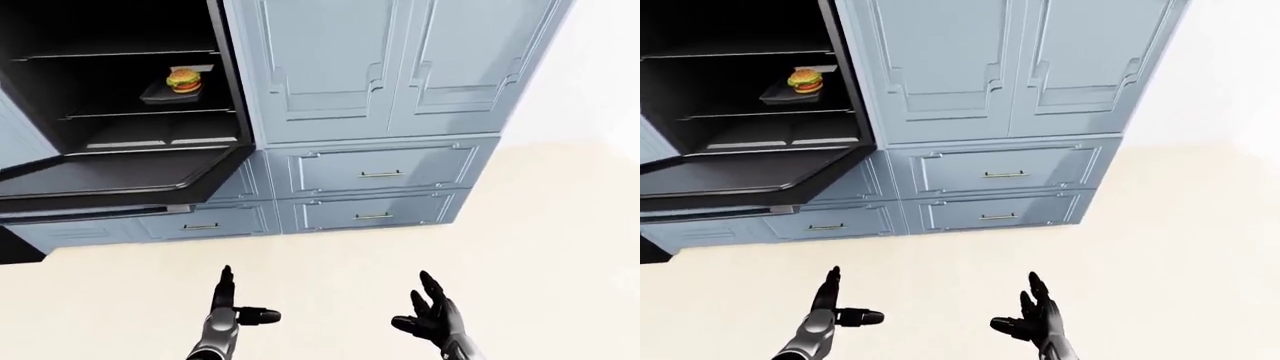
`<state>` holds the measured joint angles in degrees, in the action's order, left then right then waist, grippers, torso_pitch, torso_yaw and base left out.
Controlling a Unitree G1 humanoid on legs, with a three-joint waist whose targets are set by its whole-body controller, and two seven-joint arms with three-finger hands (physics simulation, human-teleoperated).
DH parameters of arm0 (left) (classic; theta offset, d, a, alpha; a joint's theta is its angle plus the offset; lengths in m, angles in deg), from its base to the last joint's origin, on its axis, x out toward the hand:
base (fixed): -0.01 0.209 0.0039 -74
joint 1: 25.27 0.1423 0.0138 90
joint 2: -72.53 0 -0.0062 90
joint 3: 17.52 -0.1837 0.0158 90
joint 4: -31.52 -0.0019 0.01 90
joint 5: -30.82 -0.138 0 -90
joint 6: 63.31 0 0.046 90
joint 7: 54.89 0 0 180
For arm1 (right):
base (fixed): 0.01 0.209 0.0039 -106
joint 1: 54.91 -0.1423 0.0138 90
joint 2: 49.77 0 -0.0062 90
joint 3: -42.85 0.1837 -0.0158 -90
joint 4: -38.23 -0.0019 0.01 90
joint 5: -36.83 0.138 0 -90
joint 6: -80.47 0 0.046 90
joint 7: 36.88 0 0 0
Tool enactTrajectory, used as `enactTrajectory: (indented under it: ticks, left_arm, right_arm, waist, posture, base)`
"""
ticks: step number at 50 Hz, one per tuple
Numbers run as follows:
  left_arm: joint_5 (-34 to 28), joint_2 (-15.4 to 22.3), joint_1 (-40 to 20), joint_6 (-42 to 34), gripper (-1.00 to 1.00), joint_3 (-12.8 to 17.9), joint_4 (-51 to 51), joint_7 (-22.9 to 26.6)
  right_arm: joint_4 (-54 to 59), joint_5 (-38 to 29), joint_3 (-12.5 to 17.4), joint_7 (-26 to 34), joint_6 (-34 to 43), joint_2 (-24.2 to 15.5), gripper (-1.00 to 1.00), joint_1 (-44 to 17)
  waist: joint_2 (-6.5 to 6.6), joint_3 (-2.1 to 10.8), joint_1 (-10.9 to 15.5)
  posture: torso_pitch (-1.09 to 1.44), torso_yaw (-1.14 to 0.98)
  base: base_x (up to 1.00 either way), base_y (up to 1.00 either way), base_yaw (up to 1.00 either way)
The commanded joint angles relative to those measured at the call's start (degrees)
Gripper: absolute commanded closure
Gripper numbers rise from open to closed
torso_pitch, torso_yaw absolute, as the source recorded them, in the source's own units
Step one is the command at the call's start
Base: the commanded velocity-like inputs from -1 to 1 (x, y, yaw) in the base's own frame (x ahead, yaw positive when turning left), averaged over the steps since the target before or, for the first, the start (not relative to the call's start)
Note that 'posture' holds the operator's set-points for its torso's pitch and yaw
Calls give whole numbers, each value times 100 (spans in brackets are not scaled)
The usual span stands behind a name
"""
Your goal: Close the oven door.
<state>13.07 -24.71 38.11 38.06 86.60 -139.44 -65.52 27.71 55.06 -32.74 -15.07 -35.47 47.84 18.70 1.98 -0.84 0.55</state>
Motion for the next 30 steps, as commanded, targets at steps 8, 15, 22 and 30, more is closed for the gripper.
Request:
enactTrajectory:
  ticks: [8,15,22,30]
  left_arm:
    - [-21,12,-168,150,-100,-7,168,-10]
    - [-35,14,-168,152,-100,-9,168,-19]
    - [-29,18,-174,143,-100,0,168,-25]
    - [-16,15,-171,155,-100,-1,169,-38]
  right_arm:
    - [-179,46,38,-1,-172,-105,-100,-124]
    - [-177,46,40,-9,-162,-108,-100,-117]
    - [-178,37,36,-18,-164,-108,-100,-114]
    - [-175,30,32,-24,-159,-103,-100,-120]
  waist:
    - [-518,100,-61]
    - [-233,60,-111]
    - [255,104,-97]
    - [-220,-47,-81]
  posture:
    - [0,0]
    - [0,0]
    - [0,0]
    - [0,0]
  base:
    - [19,0,0]
    - [18,0,0]
    - [18,0,0]
    - [5,0,0]
